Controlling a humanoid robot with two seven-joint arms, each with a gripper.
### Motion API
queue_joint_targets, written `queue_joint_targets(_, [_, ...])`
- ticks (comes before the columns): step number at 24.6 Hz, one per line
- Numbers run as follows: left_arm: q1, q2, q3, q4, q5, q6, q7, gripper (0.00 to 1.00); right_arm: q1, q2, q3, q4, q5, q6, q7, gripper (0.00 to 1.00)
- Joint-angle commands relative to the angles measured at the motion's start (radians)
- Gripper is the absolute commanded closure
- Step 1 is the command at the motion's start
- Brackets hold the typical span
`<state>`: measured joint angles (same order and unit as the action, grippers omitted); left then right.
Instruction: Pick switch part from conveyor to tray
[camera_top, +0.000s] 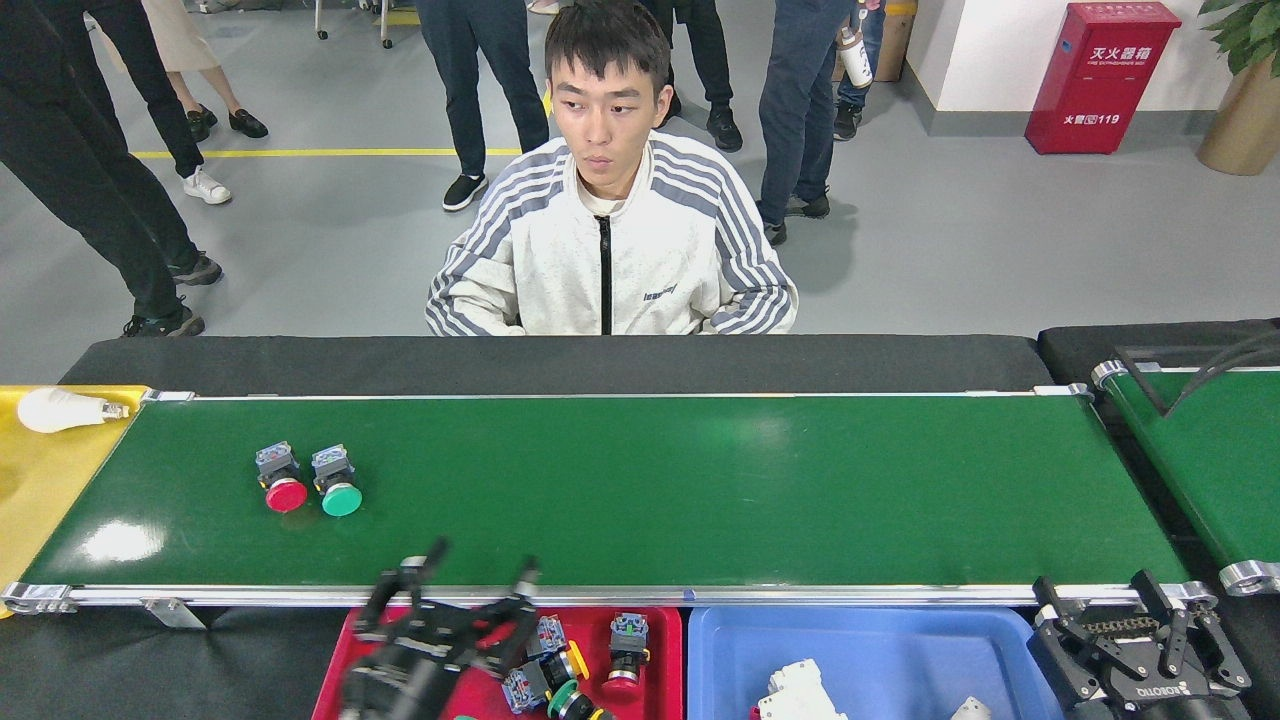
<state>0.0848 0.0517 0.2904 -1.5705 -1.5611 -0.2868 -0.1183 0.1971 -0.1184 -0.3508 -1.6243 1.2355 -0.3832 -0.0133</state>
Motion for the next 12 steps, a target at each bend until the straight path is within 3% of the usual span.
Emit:
queue_joint_targets(1, [-0.02,0.051,0.053,0.038,0.01,0.003,0.012,0.01,-0.004,-0.003,-0.002,-0.012,-0.001,-0.003,-0.004,0.0])
queue_joint_targets(7, [-0.108,0.109,0.073,0.165,0.07,0.003,0.026,0.01,-0.004,-0.004,-0.002,-0.014,-0.001,-0.011,-0.002,0.0])
queue_joint_targets(12, [-0.258,0.175,0.075,0.355,0.078,0.014,0.029,0.01,-0.005,-0.004,-0.002,-0.014,-0.002,-0.014,-0.002,0.0])
